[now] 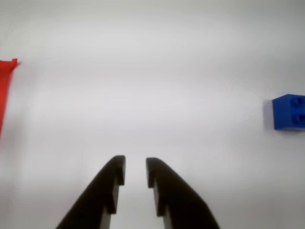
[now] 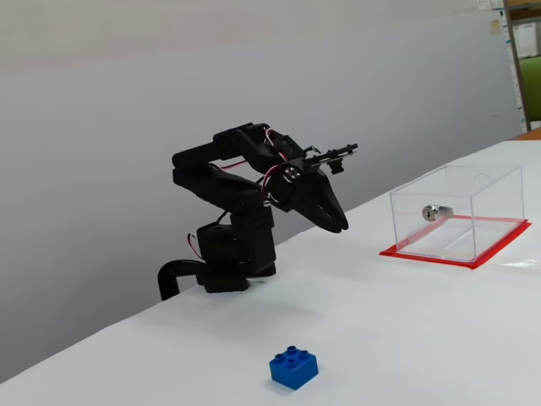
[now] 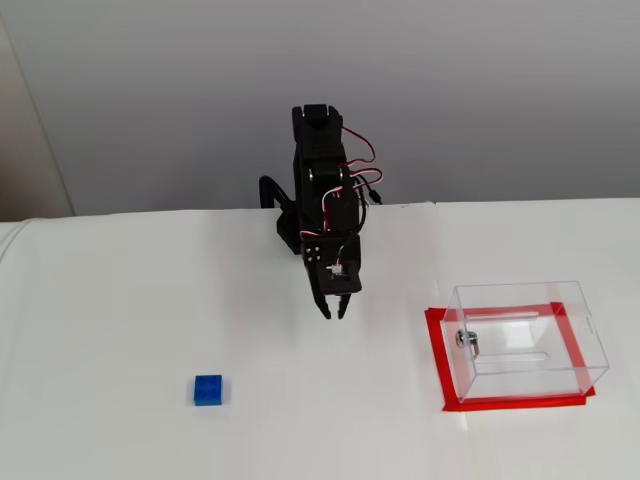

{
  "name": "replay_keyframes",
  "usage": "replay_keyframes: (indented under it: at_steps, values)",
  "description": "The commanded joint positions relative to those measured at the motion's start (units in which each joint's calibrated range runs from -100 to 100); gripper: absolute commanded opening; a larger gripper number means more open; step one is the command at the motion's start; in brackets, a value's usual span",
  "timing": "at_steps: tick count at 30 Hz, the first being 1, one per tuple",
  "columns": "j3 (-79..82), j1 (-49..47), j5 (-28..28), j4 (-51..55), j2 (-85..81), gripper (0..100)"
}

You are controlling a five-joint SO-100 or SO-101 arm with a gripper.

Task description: Pick the blue lego brick and place it into the transparent box

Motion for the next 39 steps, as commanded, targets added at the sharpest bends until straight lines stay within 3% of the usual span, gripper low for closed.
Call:
replay_keyframes:
  at_steps: [1,21,39]
  values:
    - [-11.28,2.7,-0.31,-0.76,8.85,5]
    - [-42.11,14.68,-0.36,0.2,37.11,5]
    - [-60.92,24.89,-12.31,7.94,56.88,5]
